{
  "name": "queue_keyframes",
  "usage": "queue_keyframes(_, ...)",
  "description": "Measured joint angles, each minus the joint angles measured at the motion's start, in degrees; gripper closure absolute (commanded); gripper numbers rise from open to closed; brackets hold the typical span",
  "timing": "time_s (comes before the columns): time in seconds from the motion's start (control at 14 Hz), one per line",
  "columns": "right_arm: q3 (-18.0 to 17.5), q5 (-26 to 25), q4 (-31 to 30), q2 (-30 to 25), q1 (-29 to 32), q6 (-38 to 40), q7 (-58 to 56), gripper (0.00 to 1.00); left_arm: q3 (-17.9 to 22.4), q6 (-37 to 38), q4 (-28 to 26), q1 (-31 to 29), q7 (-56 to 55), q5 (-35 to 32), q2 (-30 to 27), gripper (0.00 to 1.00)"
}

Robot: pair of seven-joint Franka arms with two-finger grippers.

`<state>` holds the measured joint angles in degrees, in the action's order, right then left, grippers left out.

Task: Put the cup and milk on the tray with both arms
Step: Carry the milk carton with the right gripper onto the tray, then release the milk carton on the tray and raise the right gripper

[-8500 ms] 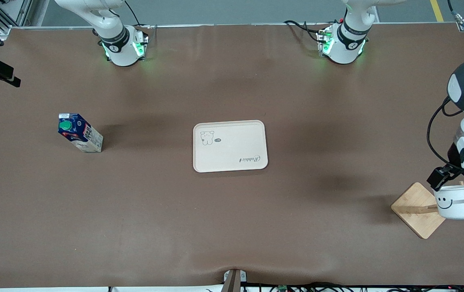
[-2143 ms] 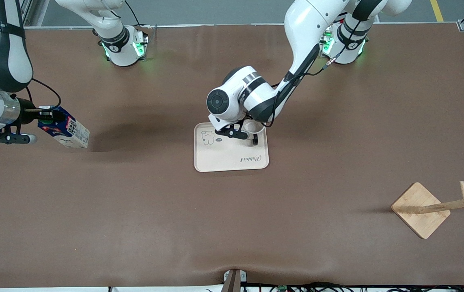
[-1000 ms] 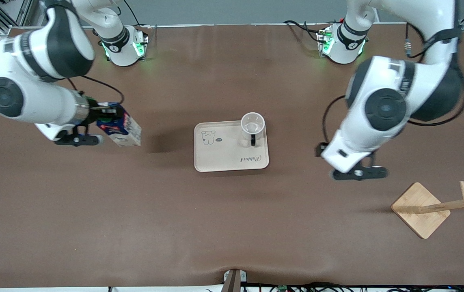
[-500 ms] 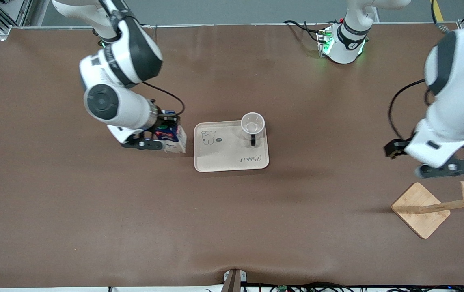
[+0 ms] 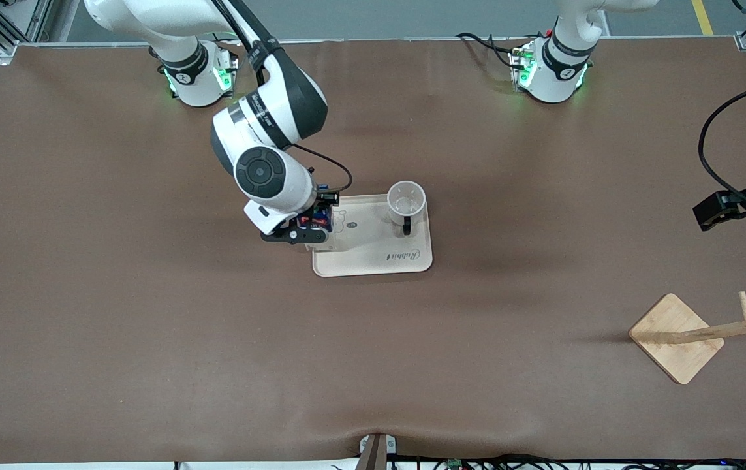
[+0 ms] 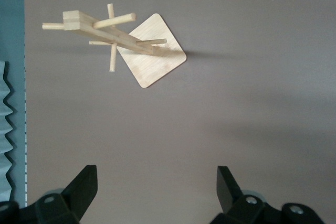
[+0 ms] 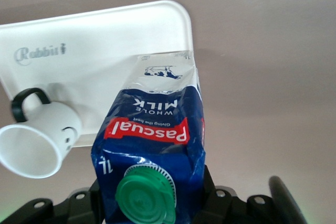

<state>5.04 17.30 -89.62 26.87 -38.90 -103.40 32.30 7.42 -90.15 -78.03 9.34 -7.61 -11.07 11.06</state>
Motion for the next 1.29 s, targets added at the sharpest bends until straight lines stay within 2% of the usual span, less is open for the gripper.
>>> queue_keyframes(0.21,0.0,4.1,0.2,0.9,-0.6,-0.7,0.2,0.96,0.0,0.0,-2.1,-0.6,0.0,0.0,-1.9,0.00)
queue_keyframes(0.29,0.0,4.2,0.2,1.0,-0.7,-0.8,0.3,0.92,0.0,-0.1,-2.8,-0.6,0.0,0.0,-2.5,0.00)
queue_keyframes(0.36,0.0,4.2,0.2,1.2,-0.7,-0.8,0.3,0.83,0.0,-0.4,-3.7,-0.8,0.0,0.0,-3.2,0.00)
queue_keyframes(0.43,0.0,4.2,0.2,1.5,-0.8,-0.7,0.4,0.62,0.0,-1.0,-4.6,-1.1,0.0,0.0,-3.9,0.00)
queue_keyframes(0.5,0.0,4.2,0.2,2.0,-0.8,-0.7,0.6,0.23,0.0,-1.8,-5.8,-1.6,0.0,0.0,-4.7,0.00)
queue_keyframes(0.57,0.0,4.2,0.2,2.6,-0.8,-0.8,0.8,0.00,0.0,-2.5,-6.9,-1.9,0.0,0.0,-5.5,0.00)
queue_keyframes(1.0,0.5,4.3,2.5,3.4,-0.7,-0.1,0.9,0.00,-0.3,-3.1,-8.6,-2.0,0.0,0.0,-6.8,0.00)
queue_keyframes(1.29,1.5,4.3,13.0,3.1,3.8,14.9,0.9,0.00,-0.4,-3.3,-8.7,-2.0,0.0,0.0,-6.9,0.00)
